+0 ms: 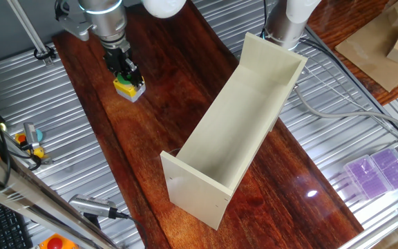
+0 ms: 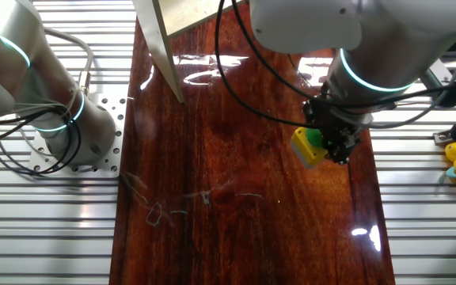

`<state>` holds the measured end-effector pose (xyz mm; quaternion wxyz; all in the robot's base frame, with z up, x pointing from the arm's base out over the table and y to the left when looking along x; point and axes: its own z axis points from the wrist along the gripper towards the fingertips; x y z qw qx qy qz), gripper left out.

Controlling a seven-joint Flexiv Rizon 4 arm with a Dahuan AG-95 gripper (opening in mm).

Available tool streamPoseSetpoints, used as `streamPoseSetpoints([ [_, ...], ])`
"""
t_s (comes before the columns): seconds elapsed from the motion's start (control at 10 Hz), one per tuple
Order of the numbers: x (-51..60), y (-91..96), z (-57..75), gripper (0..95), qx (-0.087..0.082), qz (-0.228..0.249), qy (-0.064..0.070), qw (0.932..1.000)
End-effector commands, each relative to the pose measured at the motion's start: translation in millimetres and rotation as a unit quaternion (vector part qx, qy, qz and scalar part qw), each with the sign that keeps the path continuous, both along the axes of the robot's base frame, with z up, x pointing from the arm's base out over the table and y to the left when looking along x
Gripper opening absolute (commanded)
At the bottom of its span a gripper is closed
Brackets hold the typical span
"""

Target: Put the object on the shelf

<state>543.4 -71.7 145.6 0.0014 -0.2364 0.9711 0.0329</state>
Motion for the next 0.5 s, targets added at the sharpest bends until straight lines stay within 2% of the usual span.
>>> streamPoseSetpoints([
  [0.1,-0.2,0.3,0.1,0.0,0.0,-0.003,-0.001,1.0],
  [0.5,-2.0,0.9,-2.1,0.0,0.003,-0.014,-0.005,0.9999],
])
